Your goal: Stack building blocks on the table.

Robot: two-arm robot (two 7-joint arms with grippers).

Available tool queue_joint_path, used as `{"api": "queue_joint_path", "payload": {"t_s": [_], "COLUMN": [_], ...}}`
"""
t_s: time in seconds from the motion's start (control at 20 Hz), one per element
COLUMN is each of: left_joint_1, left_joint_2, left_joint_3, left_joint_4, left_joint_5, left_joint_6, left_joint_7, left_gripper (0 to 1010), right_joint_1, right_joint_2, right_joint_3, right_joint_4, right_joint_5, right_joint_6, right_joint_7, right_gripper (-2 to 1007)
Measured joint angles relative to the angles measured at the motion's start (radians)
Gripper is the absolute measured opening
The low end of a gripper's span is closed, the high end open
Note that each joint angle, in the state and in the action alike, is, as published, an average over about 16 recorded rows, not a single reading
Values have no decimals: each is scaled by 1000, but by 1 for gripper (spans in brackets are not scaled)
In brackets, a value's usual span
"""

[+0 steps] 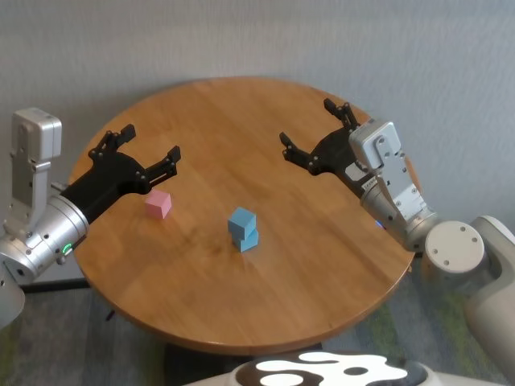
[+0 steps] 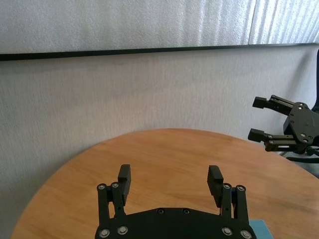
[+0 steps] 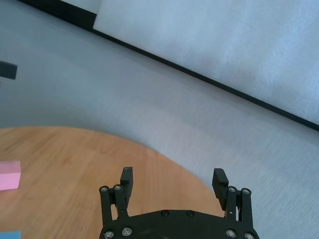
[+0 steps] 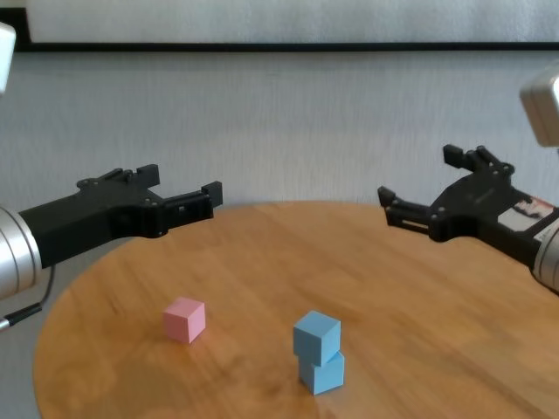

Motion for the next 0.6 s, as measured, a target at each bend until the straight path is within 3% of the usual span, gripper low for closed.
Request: {"api": "queue_joint_path", "payload": {"t_s": [0.2, 0.6], "left_joint_1": [0, 0], "left_joint_2": [0, 0], "left_joint_3": [0, 0], "left_joint_4": [0, 0], "left_joint_5": [0, 0], "left_joint_6": [0, 0], "left_joint_7": [0, 0], "left_gripper": [1001, 1001], "right_joint_1": [-17, -59], "right_joint_2": [-9, -23], "right_joint_3": [19, 53], "right_joint_4": [-34, -136], "right_joint_5": [5, 3], "right_joint_6": [42, 184], "right_joint_7": [-8, -30], "right_gripper": [1005, 1005]}}
